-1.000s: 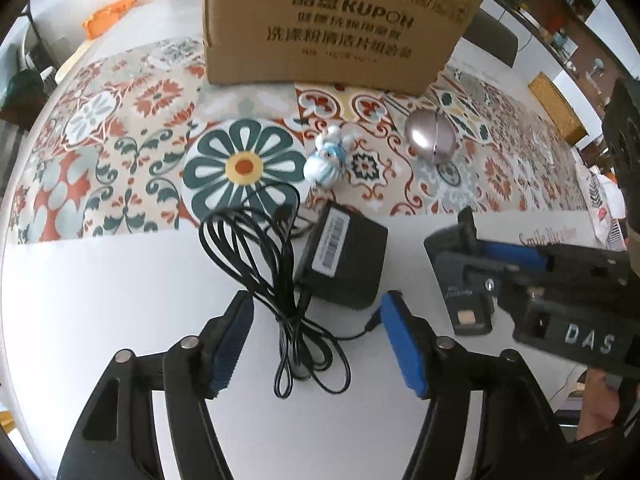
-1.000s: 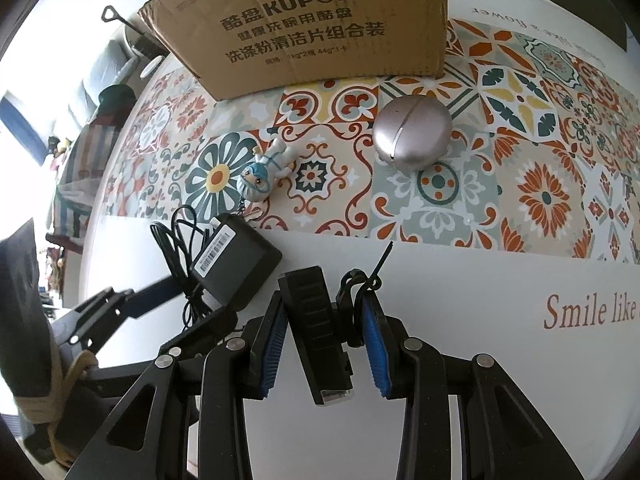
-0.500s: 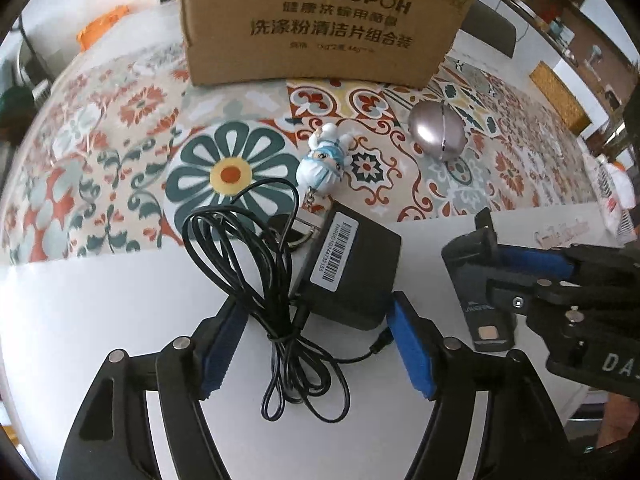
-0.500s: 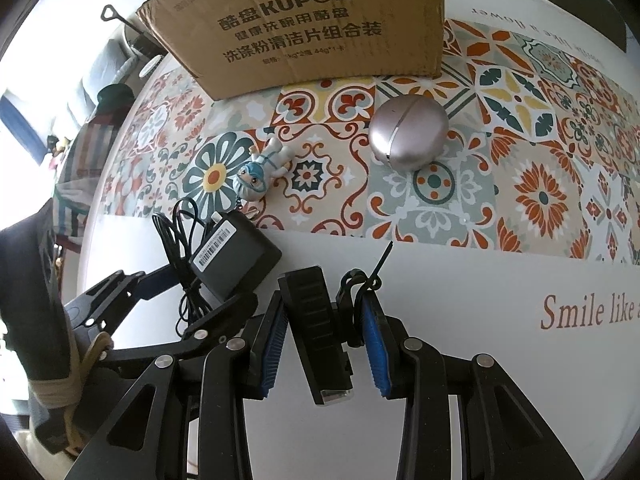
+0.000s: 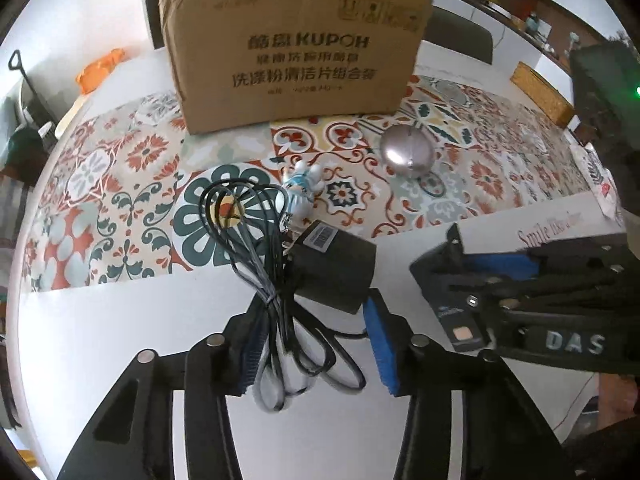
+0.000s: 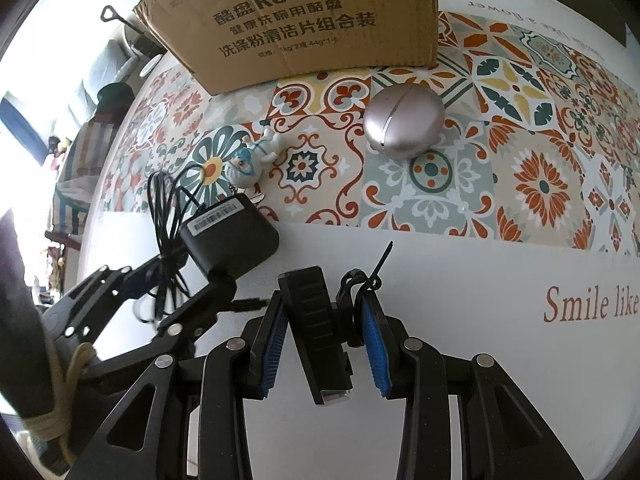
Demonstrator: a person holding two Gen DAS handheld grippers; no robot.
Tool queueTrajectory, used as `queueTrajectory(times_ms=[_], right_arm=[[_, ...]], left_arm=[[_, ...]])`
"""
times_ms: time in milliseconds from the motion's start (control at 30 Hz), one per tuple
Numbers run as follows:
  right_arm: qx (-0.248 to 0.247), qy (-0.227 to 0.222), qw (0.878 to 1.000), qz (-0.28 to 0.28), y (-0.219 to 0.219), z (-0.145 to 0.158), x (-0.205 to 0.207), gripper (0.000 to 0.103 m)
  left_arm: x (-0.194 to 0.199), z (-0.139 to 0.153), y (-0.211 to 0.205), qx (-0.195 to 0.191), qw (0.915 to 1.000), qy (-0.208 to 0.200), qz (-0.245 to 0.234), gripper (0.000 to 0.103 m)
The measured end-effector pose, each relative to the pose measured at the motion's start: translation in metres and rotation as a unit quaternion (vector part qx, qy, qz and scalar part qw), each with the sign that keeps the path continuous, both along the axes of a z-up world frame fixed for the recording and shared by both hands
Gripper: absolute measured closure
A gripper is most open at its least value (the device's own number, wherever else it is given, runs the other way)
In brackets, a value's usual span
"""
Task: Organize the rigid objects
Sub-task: 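Lift the black adapter with the left gripper while the right gripper holds the hub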
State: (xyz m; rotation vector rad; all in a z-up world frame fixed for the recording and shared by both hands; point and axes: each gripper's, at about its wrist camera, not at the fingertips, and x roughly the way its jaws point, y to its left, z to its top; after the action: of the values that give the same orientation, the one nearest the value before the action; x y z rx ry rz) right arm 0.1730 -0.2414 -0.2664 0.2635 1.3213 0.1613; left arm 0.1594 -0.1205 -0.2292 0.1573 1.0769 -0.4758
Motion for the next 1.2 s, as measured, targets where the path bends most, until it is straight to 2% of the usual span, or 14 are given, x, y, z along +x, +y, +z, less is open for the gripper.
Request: queueTrajectory(times_ms=[133, 300, 400, 700, 833, 1200], right_arm=[[0.0, -0.003, 1.0, 0.004, 0.001, 0.003, 0.0, 0.066], [-0.005, 0.0, 1.0, 0.012, 0.003, 0.004, -0.003, 0.066], [-0.005, 0.002, 1.0, 0.013, 0.004, 0.002, -0.005, 0.066], [-0.004, -0.001, 1.0, 0.011, 0.005, 0.007, -0.01, 0.066], [-0.004, -0.003, 1.0, 0.013, 0.006, 0.008, -0.012, 0.066], [0.002, 0.017, 1.0, 0.022, 0.011, -0.002, -0.018, 0.066]], left_arm=[[-0.007, 0.004, -0.001, -0.016, 0.9998, 0.012, -0.006, 0.059], [-0.017, 0.004, -0.005, -0.009, 0.9997, 0.01, -0.018, 0.059], [-0.02, 0.005, -0.002, -0.019, 0.9996, 0.018, -0.013, 0.059], [-0.021, 0.013, 0.005, -0.032, 0.9995, 0.002, -0.006, 0.06], [-0.022, 0.01, 0.009, -0.042, 0.9991, 0.012, -0.003, 0.061], [-0.027, -0.008, 0.015, -0.034, 0.9976, 0.06, -0.001, 0.061]])
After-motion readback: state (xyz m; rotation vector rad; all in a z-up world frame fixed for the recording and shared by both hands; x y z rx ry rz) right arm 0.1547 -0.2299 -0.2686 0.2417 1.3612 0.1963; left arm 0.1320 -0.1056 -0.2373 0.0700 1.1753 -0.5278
